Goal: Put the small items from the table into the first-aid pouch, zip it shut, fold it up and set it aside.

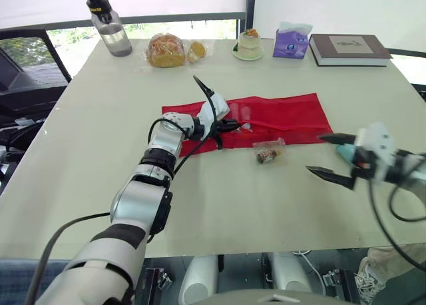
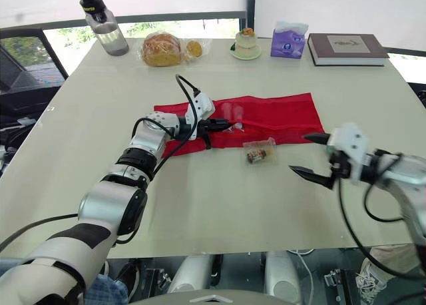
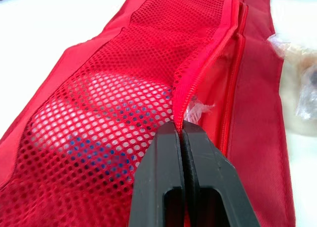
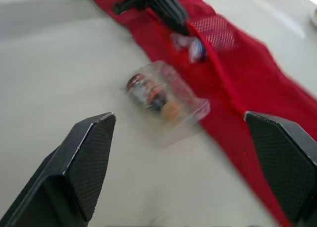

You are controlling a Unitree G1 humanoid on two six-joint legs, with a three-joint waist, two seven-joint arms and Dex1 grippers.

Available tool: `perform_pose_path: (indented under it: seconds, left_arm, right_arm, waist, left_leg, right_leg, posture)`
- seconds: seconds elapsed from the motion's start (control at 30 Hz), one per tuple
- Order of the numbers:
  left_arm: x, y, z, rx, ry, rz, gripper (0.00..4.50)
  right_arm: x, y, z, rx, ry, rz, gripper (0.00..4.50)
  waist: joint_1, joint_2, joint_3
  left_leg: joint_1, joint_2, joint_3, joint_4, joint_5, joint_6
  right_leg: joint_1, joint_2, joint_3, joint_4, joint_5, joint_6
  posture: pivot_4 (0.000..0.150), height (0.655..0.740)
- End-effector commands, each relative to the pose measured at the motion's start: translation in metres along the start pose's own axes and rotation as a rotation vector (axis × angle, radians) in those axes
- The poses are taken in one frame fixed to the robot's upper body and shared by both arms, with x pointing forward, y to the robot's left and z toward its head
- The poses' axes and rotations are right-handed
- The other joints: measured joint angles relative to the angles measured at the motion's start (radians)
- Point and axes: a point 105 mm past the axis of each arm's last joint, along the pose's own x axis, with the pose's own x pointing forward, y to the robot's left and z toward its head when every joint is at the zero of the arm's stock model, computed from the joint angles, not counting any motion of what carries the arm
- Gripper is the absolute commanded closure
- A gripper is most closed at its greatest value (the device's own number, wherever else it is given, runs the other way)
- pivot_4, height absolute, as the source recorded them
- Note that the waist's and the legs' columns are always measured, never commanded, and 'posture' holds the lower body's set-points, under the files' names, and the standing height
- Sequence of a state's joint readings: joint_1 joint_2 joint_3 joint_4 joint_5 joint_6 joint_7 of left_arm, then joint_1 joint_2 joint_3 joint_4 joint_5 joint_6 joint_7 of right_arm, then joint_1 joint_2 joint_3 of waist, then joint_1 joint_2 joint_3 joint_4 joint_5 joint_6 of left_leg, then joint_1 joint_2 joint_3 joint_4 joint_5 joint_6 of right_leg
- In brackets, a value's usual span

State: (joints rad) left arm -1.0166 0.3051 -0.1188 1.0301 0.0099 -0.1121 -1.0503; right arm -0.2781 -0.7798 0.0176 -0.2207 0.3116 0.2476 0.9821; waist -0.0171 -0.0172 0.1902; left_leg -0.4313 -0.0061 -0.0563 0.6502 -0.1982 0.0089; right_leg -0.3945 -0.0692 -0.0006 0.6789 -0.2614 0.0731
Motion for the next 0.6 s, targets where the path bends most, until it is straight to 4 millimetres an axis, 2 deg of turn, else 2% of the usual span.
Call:
perform_pose_path:
  seconds: [0.03,0.2,0.3,0.5,0.53,0.57,0.6]
  left_arm:
    - [-0.001,0.004,0.012,0.024,-0.027,0.009,4.50]
    - [0.002,0.002,0.015,0.031,-0.030,-0.003,4.50]
    - [0.003,0.003,0.016,0.030,-0.034,0.001,4.50]
    - [0.002,0.003,0.016,0.027,-0.039,0.008,4.50]
    - [0.002,0.003,0.015,0.026,-0.040,0.009,4.50]
    - [0.001,0.003,0.015,0.025,-0.039,0.012,4.50]
    - [0.001,0.003,0.014,0.023,-0.039,0.014,4.50]
  right_arm:
    - [0.019,0.000,-0.006,-0.102,0.029,0.077,0.08]
    - [0.051,0.000,-0.018,-0.157,0.072,0.220,0.08]
    - [0.063,-0.006,-0.020,-0.182,0.089,0.255,0.08]
    - [0.074,-0.012,-0.031,-0.216,0.132,0.305,0.08]
    - [0.074,-0.012,-0.032,-0.219,0.136,0.310,0.59]
    - [0.073,-0.013,-0.032,-0.221,0.135,0.311,0.86]
    - [0.073,-0.014,-0.033,-0.223,0.133,0.311,1.51]
  waist:
    - [0.005,0.000,0.000]
    - [0.002,0.000,0.000]
    - [0.004,0.000,0.000]
    - [0.003,0.000,0.000]
    - [0.003,0.000,0.000]
    - [0.003,0.000,0.000]
    - [0.003,0.000,0.000]
  left_leg:
    - [-0.001,0.000,-0.001,0.000,0.000,0.000]
    - [-0.001,-0.001,0.000,0.000,0.000,0.000]
    - [-0.001,-0.001,-0.001,0.000,0.000,0.000]
    - [-0.001,-0.002,-0.001,0.000,0.000,0.000]
    - [-0.001,-0.002,-0.001,0.000,0.000,0.000]
    - [-0.001,-0.002,-0.002,0.000,0.000,0.000]
    - [-0.001,-0.002,-0.002,0.000,0.000,0.000]
  right_leg:
    - [0.000,0.000,-0.001,0.000,0.001,-0.002]
    - [0.000,-0.001,-0.001,-0.001,0.002,-0.004]
    - [0.000,0.000,-0.001,0.000,0.002,-0.004]
    - [0.000,-0.001,-0.001,0.000,0.002,-0.004]
    - [0.000,-0.001,-0.001,0.000,0.002,-0.004]
    - [0.000,-0.001,-0.001,0.000,0.002,-0.004]
    - [0.000,-0.001,-0.001,0.000,0.002,-0.004]
  posture:
    - [0.150,0.7332]
    - [0.150,0.7332]
    - [0.150,0.7332]
    - [0.150,0.7332]
    - [0.150,0.7332]
    - [0.150,0.7332]
    - [0.150,0.7332]
